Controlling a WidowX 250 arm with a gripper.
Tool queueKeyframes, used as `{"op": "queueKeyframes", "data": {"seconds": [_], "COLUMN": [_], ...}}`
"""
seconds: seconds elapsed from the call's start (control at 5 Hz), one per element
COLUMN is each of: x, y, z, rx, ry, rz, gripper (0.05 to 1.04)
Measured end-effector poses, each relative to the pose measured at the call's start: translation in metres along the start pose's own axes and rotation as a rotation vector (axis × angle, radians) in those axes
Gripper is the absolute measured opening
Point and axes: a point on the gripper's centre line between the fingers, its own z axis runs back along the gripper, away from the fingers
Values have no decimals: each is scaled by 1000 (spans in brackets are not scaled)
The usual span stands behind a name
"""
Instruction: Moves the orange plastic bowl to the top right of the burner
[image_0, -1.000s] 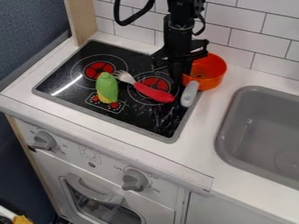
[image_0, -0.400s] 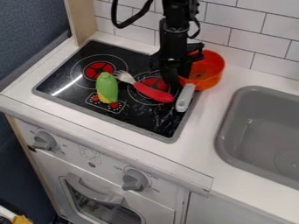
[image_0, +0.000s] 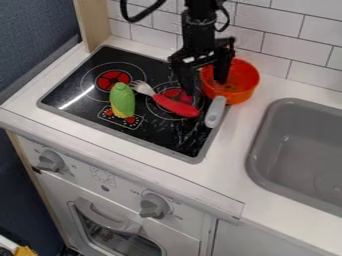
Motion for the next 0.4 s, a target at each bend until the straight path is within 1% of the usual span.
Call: {"op": "queueKeyframes", "data": {"seconds": [0.2,0.4], "x": [-1,-5], "y": [-2,-7], "z": [24,54], "rx": [-43,-105], "ry": [0,-20], "rz": [-2,-13], "gripper": [1010,1004]}}
